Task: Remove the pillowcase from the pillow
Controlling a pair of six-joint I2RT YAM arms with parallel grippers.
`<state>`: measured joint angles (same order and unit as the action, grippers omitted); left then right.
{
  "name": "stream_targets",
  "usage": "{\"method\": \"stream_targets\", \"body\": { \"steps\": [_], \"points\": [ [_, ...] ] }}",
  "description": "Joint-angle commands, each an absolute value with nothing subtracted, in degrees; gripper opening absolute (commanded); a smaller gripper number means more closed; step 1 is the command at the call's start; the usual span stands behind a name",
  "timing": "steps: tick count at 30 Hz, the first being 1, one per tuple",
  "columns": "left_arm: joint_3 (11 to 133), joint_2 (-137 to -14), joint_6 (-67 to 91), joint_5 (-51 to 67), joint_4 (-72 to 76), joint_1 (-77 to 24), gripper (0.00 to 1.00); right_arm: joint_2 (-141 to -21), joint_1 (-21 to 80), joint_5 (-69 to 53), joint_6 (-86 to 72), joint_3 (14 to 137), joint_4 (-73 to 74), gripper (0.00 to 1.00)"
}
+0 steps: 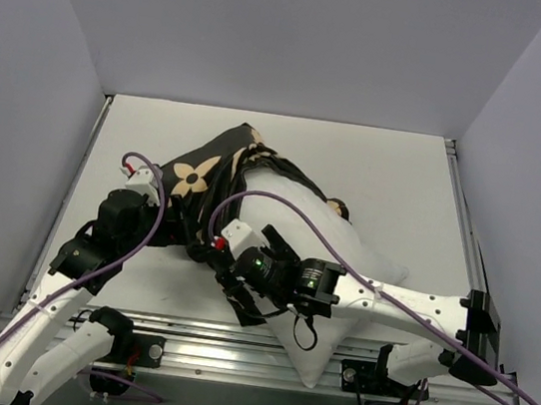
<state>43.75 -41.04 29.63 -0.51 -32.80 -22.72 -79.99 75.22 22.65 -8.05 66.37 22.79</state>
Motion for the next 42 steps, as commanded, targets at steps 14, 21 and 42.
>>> {"method": "stream_targets", "body": {
  "steps": [14, 21, 42],
  "points": [
    [40.78, -46.14, 34.01, 6.68, -23.83, -23.64, 0.96, -86.32, 64.34, 26.91, -9.76, 58.19, 13.02, 0.00],
    [41.92, -52.81, 34.63, 7.12, -17.67, -28.29, 0.96, -80.43, 62.85, 20.92, -9.49, 55.90, 8.97, 0.00],
    [48.52, -57.49, 38.67, -31.89, -28.74, -27.96, 0.02, -58.38, 52.30, 21.27, -10.20, 63.98, 20.11, 0.00]
  ]
}}
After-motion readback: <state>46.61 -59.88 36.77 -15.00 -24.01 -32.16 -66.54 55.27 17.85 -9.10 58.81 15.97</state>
